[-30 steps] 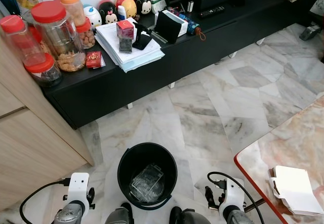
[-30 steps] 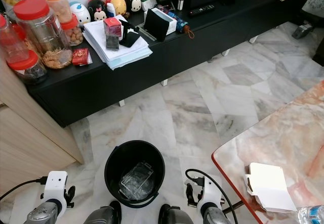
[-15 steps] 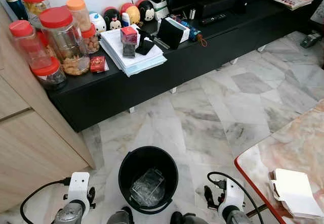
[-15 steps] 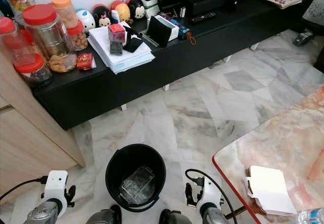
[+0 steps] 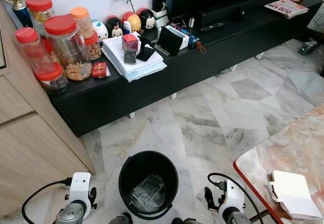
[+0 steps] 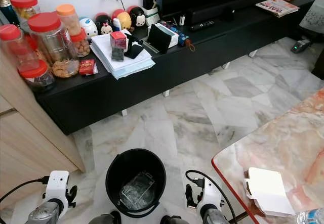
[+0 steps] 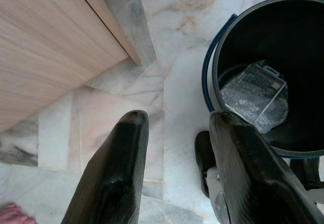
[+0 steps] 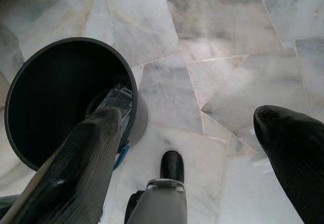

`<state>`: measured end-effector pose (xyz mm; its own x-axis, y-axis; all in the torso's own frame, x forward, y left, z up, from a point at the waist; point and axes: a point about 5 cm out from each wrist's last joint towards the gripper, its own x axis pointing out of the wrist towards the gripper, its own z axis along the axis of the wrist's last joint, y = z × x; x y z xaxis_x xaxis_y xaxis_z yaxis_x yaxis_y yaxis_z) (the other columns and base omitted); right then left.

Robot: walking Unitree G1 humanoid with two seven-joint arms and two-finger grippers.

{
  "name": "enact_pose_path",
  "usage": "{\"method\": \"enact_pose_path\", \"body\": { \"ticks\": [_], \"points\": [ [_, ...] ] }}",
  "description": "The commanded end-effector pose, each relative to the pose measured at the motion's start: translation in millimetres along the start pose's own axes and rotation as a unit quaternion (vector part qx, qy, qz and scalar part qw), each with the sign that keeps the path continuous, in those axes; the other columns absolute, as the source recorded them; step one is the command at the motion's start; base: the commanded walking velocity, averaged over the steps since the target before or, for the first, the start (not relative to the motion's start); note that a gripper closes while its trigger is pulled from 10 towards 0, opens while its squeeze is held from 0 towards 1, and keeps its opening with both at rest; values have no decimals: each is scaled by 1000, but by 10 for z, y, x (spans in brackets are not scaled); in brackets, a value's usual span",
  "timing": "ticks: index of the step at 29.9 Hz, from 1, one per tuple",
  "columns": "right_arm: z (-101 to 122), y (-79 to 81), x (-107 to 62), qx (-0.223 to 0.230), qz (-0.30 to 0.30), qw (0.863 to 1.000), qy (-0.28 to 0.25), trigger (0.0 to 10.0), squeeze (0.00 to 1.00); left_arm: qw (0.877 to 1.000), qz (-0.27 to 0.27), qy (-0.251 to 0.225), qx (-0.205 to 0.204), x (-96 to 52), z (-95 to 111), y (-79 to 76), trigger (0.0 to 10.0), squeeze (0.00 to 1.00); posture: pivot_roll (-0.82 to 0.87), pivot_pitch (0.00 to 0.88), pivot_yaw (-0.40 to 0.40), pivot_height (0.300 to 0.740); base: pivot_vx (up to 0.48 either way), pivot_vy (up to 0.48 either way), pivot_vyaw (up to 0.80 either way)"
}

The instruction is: Picking trash to rubbish bin

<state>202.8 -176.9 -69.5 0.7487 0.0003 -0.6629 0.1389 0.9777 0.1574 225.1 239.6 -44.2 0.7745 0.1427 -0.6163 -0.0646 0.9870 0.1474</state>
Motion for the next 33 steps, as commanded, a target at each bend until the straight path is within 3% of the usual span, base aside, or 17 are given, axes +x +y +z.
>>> {"method": "enact_pose_path", "body": {
  "ticks": [1, 7, 33],
  "points": [
    [-90, -32, -32, 5, -5, 1000, 15, 10000, 0, 1000, 1, 17, -9, -28, -97, -4, 10000, 0, 156, 129, -54, 740, 0, 0, 0],
    [-95, -33, -34, 4, -5, 1000, 16, 10000, 0, 1000, 0, 15, -10, -26, -93, -7, 10000, 0, 156, 128, -55, 740, 0, 0, 0],
    [-95, -22, -31, 1, -2, 1000, 17, 10000, 0, 1000, 1, 12, -11, -15, -64, -9, 10000, 0, 154, 130, -56, 740, -276, 0, 0]
  ]
}}
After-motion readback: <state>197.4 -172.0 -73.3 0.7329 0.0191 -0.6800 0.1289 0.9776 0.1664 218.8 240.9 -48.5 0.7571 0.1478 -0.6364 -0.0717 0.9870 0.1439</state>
